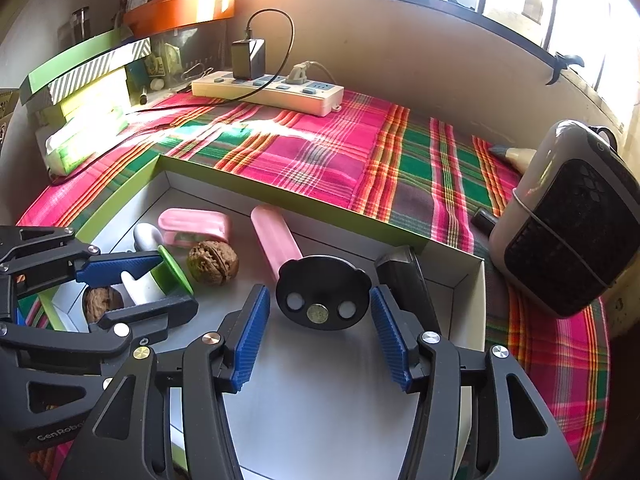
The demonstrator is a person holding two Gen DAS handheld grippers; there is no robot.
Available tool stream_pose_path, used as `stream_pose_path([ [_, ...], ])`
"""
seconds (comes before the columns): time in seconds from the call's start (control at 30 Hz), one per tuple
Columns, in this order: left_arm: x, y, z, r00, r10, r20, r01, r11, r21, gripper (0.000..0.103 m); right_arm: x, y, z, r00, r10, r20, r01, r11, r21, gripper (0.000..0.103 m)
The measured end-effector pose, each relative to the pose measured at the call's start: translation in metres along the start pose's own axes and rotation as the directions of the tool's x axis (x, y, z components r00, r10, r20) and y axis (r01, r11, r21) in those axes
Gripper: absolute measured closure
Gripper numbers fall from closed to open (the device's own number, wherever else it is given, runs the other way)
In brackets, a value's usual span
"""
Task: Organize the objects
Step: 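Open the right tool to release the disc while the left tool releases the spool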
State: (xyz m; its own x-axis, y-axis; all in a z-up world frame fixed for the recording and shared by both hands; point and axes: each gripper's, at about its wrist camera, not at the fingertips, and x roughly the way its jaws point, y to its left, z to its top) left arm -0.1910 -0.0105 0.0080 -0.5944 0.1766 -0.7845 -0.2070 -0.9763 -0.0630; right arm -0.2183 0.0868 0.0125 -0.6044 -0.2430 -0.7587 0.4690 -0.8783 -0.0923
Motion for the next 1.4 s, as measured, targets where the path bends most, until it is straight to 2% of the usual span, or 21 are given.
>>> stream_pose_path([
  [0.57, -0.011, 0.005, -0.002, 1.0, 0.011, 0.013, -0.011, 1.0, -0.022, 0.066, -0.006, 0.0, -0.001, 1.0, -0.006, 0.017, 0.006, 1.0, 0.022, 0.04],
  [1.4, -0.045, 0.002, -0.013, 0.998, 0.033, 0.057, -0.032, 0.999, -0.024, 0.066, -0.037, 0.006, -0.011, 0.998, -0.023, 0.062, 0.021, 0.999, 0.04, 0.039],
])
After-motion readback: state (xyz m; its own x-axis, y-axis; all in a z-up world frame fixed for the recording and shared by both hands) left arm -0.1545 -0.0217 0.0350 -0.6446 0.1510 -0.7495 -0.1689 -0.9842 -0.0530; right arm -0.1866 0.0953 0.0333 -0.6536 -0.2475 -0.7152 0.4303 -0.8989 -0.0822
